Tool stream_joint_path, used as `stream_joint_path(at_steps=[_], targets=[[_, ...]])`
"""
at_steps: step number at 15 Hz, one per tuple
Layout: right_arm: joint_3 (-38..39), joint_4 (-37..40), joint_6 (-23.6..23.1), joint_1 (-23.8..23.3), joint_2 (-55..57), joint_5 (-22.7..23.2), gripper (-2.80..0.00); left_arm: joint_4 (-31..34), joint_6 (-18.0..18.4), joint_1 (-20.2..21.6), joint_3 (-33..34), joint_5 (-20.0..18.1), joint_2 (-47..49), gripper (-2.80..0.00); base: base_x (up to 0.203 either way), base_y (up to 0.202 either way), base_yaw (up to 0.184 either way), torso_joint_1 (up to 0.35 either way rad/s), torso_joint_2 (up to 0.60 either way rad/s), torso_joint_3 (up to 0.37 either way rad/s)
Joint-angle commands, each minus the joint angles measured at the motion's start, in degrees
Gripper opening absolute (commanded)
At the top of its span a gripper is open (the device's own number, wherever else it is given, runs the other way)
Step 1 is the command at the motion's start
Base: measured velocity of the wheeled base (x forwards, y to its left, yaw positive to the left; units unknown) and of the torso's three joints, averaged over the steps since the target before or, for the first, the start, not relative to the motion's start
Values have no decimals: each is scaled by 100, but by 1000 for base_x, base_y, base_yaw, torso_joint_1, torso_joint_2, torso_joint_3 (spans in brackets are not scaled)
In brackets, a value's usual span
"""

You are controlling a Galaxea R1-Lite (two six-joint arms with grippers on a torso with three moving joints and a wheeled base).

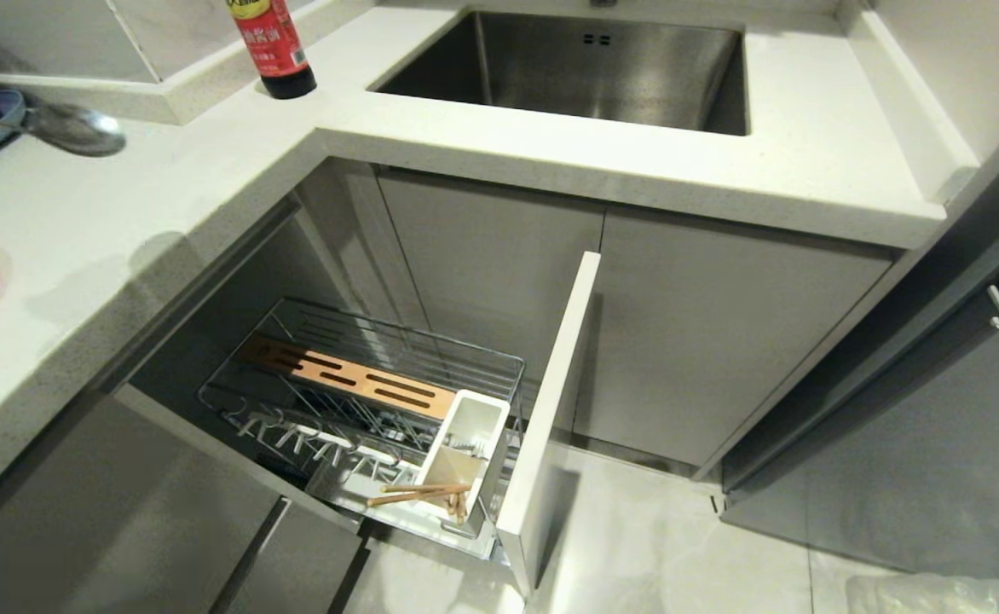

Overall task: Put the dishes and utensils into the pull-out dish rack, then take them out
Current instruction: Take the spoon out of the cupboard

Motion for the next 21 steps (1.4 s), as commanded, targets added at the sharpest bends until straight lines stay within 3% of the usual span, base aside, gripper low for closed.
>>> stream_joint_path(at_steps=[1, 6, 10, 14, 17, 19, 21], targets=[[0, 0, 2, 4, 2, 3, -280, 25, 206, 618, -175, 21, -271, -280, 0, 0, 0, 0, 0, 0], [0, 0, 2, 4, 4, 3, -280, 20, 745, 2545, -270, 31, -536, -280, 0, 0, 0, 0, 0, 0], [0, 0, 2, 3, 4, 3, -280, 3, 917, 4278, -228, -151, -562, -280, 0, 0, 0, 0, 0, 0], [0, 0, 2, 4, 4, 3, -280, -55, 1115, 5906, -8, -1348, -615, -280, 0, 0, 0, 0, 0, 0], [0, 0, 2, 4, 3, 3, -280, -728, 1403, 7301, 881, -2672, -801, -280, 0, 0, 0, 0, 0, 0], [0, 0, 2, 4, 4, 3, -280, -1422, 1602, 7773, 1776, -3254, -1032, -280, 0, 0, 0, 0, 0, 0], [0, 0, 2, 4, 4, 3, -280, -2084, 1776, 8116, 2545, -3572, -1189, -280, 0, 0, 0, 0, 0, 0]])
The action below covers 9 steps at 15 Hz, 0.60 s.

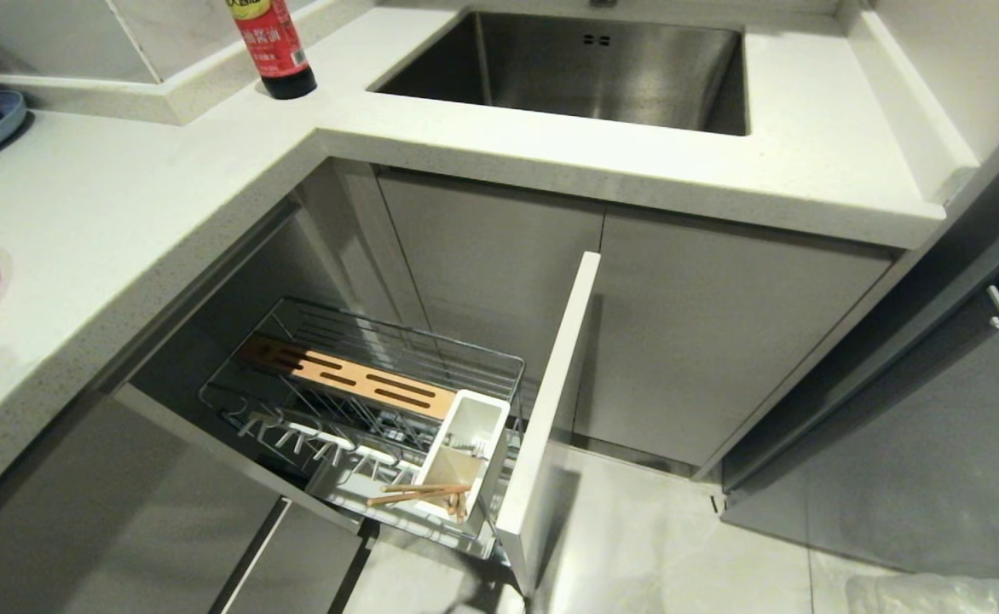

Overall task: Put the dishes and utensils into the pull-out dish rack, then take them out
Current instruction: Take the spoon out of the cupboard

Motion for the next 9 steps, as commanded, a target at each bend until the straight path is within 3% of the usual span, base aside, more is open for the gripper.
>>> stream_joint_path(at_steps=[1, 7, 9], targets=[[-3, 1, 0, 2, -3, 2, -280, -409, 44, 306, 600, -150, -176, -280, 0, 0, 0, 0, 0, 0], [0, 1, 0, 2, 5, 2, -280, -2462, 96, 799, 2087, -469, -238, -280, 0, 0, 0, 0, 0, 0], [0, 1, 0, -6, -4, 2, -280, -2826, 102, 965, 2319, -613, -55, -280, 0, 0, 0, 0, 0, 0]])
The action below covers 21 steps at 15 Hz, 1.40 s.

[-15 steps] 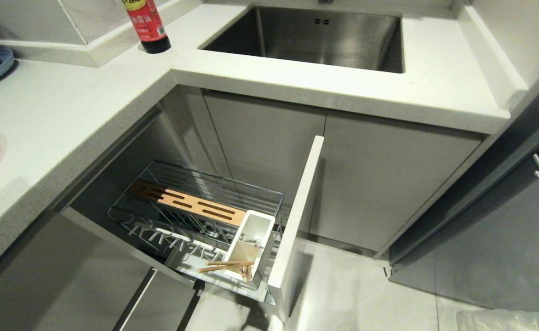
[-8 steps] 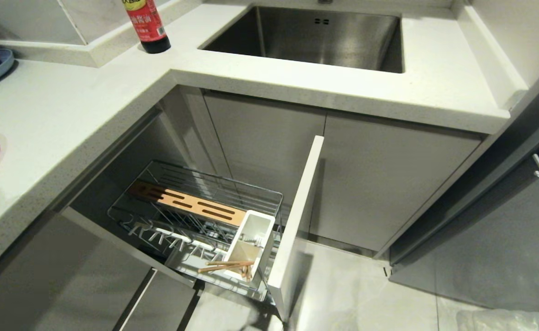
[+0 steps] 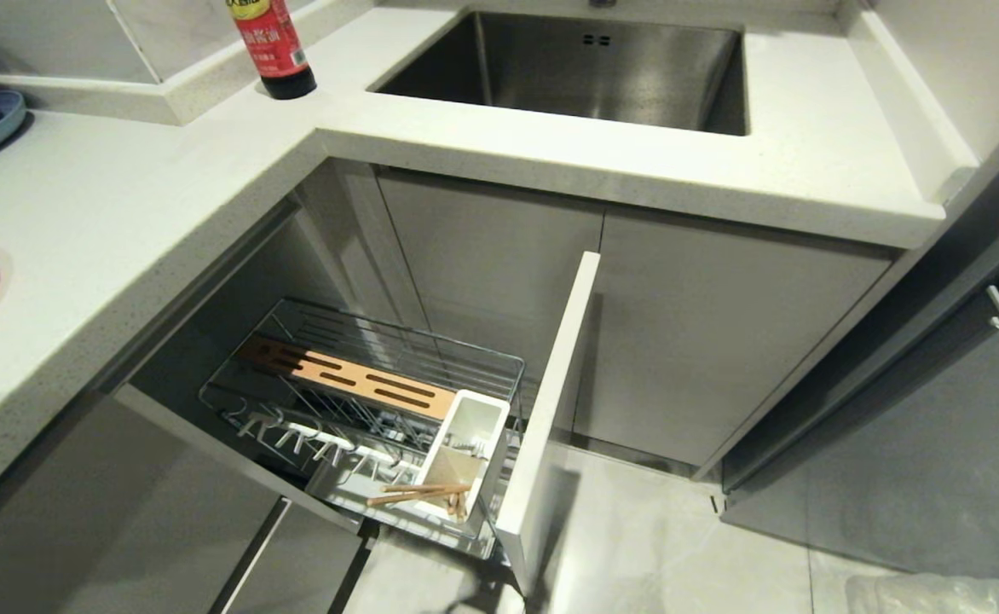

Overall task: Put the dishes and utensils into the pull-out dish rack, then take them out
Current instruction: Take the spoon out of the cupboard

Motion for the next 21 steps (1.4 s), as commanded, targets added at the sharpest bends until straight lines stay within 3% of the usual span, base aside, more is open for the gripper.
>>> stream_joint_path(at_steps=[1, 9, 16, 19, 21], targets=[[-1, 0, 0, 2, 1, 3, -280, -194, -14, 120, 237, -82, 169, -280, 0, 0, 0, 0, 0, 0], [0, 0, 0, -6, 2, 3, -280, -2201, -21, 273, 1715, -520, 250, -280, 0, 0, 0, 0, 0, 0], [0, 0, 0, 2, 1, 3, -280, -3007, -21, 273, 2629, -544, -23, -280, 0, 0, 0, 0, 0, 0], [-1, 0, 0, 2, 0, 3, -280, -3025, -30, 397, 2728, -952, 36, -280, 0, 0, 0, 0, 0, 0], [-2, 0, 0, 2, -1, 3, -280, -3033, -30, 405, 2735, -986, 151, -280, 0, 0, 0, 0, 0, 0]])
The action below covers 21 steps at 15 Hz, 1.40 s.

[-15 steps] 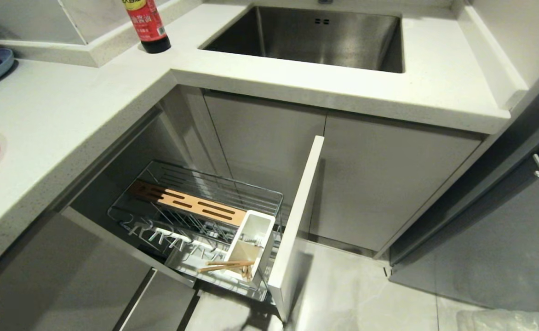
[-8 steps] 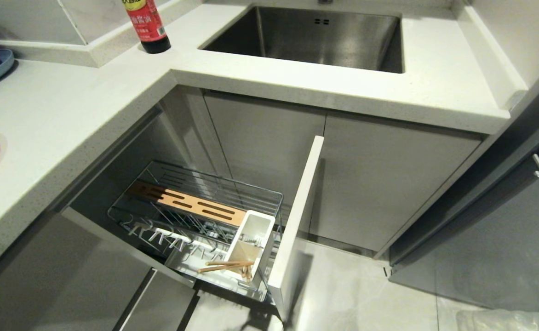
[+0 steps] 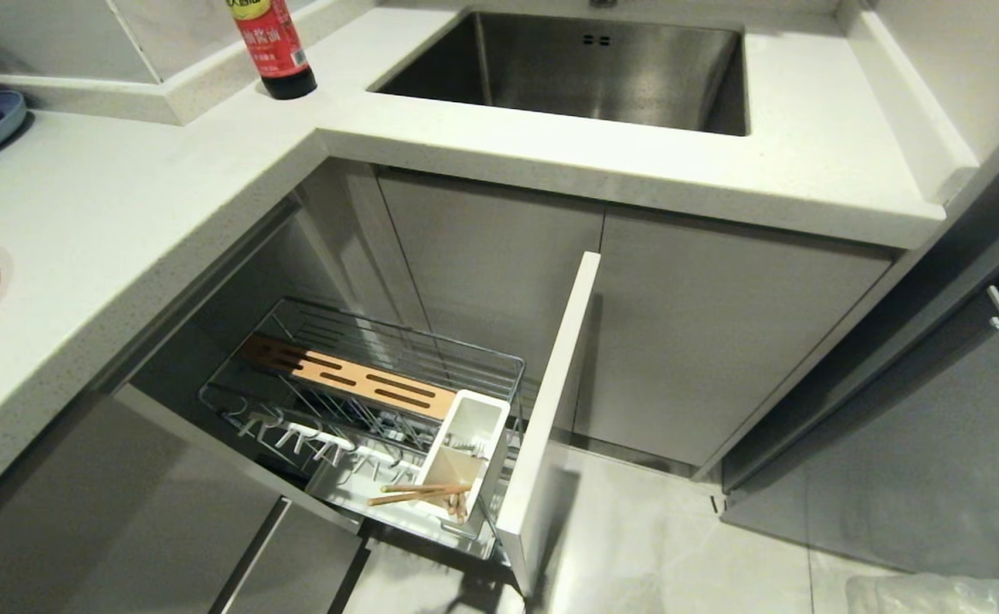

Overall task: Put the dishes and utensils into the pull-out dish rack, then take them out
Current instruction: Take the spoon out of the cupboard, then take the chopsticks out of the cupboard

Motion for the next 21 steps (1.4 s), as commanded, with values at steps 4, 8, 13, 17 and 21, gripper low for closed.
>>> stream_joint_path(at_steps=[4, 8, 13, 17, 21], targets=[[0, 0, 0, 2, 5, 2, -280, -234, -32, 22, 4, -16, 325, -280, 0, 0, 0, 0, 0, 0], [-3, 0, 0, 2, 5, 2, -280, -308, -37, 18, -7, -25, 527, -280, 0, 0, 0, 0, 0, 0], [-3, 0, 0, -1, 5, 2, -280, -741, -62, 11, 278, -424, 618, -280, 0, 0, 0, 0, 0, 0], [0, 0, 0, 2, 5, 2, -280, -926, -68, 6, 379, -461, 617, -280, 0, 0, 0, 0, 0, 0], [0, 0, 0, 2, 5, 2, -280, -1188, -76, 6, 538, -469, 634, -280, 0, 0, 0, 0, 0, 0]])
